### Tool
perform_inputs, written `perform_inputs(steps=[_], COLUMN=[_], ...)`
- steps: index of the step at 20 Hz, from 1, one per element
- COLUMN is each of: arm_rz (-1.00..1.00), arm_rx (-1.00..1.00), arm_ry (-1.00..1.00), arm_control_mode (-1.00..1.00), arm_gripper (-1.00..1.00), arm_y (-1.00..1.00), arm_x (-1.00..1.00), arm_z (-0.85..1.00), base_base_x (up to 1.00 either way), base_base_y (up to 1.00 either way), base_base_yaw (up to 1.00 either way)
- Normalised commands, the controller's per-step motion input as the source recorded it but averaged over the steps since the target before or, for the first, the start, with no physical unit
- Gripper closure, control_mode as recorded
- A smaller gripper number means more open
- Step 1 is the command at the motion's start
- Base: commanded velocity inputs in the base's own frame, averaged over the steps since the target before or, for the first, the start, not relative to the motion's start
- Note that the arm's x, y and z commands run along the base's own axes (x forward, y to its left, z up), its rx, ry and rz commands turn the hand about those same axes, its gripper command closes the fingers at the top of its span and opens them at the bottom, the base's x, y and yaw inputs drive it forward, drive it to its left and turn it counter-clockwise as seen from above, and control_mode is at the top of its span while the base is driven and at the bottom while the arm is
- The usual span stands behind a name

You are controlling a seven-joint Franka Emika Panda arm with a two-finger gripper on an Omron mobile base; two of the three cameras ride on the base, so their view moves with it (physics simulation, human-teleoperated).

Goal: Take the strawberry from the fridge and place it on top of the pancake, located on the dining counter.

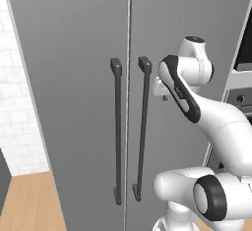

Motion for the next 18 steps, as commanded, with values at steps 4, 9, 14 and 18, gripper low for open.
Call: perform_inputs(steps=[4,9,14,18], arm_rz=[0.00,0.00,0.00,0.00], arm_rx=[0.00,0.00,0.00,0.00], arm_ry=[0.00,0.00,0.00,0.00], arm_control_mode=[1.00,1.00,1.00,1.00], arm_gripper=[-1.00,-1.00,-1.00,-1.00], arm_y=[0.00,0.00,0.00,0.00], arm_x=[0.00,0.00,0.00,0.00], arm_z=[0.00,0.00,0.00,0.00], base_base_x=[-0.04,-0.75,-0.78,-0.07], base_base_y=[0.00,0.31,0.40,0.54], base_base_yaw=[0.00,0.00,0.00,0.00])
